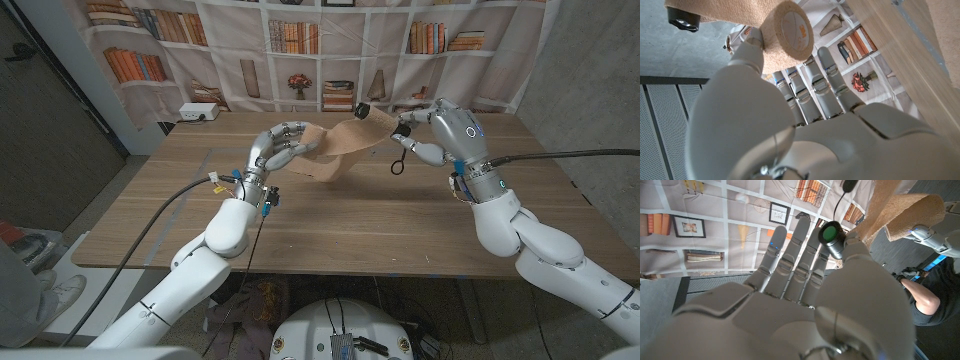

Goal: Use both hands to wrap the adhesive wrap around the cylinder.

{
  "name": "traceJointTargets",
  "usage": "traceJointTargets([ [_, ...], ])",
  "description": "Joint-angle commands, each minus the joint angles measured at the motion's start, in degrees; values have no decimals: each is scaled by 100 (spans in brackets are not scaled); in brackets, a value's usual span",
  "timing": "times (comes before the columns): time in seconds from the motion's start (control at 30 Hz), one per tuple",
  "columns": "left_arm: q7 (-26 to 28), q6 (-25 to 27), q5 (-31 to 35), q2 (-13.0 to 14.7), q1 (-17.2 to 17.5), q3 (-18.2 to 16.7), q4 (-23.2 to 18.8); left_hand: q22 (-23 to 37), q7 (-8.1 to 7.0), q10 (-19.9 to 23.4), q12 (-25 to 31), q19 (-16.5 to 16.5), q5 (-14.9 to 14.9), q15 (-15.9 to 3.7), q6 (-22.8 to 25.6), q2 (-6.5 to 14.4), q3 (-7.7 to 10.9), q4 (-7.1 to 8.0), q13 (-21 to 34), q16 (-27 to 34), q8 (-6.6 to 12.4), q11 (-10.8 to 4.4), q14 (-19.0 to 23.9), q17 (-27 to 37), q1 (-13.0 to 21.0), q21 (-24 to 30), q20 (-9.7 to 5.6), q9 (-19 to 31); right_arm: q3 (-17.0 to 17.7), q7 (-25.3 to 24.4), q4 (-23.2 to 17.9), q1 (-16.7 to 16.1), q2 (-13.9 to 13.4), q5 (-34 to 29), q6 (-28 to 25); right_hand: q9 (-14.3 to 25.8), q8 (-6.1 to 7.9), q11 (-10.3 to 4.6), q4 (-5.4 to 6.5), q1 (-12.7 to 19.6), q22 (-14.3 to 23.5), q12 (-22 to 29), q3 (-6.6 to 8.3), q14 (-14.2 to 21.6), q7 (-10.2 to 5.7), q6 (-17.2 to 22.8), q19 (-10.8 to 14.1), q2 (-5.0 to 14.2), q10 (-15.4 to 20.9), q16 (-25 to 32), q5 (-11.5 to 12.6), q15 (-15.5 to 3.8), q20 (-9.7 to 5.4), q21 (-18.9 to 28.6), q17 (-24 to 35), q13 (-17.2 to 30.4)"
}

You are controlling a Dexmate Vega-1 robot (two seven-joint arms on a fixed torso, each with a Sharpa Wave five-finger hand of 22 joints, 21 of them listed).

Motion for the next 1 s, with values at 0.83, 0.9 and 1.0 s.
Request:
traceJointTargets([
  [0.83,-712,-278,147,546,-690,-424,495,12,560,6,35,-63,37,-362,568,1081,21,29,26,35,37,-31,20,28,995,65,-500,11,-719,489,-229,245,229,-642,25,7,32,-137,38,657,-14,10,20,80,-168,235,0,681,236,-13,23,-465,-904,27,19,24],
  [0.9,-690,-285,159,520,-694,-413,482,12,557,6,36,-66,38,-363,563,1080,21,28,29,34,37,-31,19,28,996,65,-501,11,-749,462,-226,241,226,-662,47,6,30,-137,38,656,-15,7,19,79,-167,233,1,680,236,-14,23,-465,-904,30,19,21],
  [1.0,-718,-330,248,505,-774,-343,533,11,559,5,37,-70,38,-363,571,1078,22,26,30,35,42,-31,20,29,997,66,-501,10,-790,435,-193,266,201,-690,109,7,29,-137,36,657,-18,7,18,78,-167,234,-1,675,239,-17,24,-466,-904,30,19,23],
])
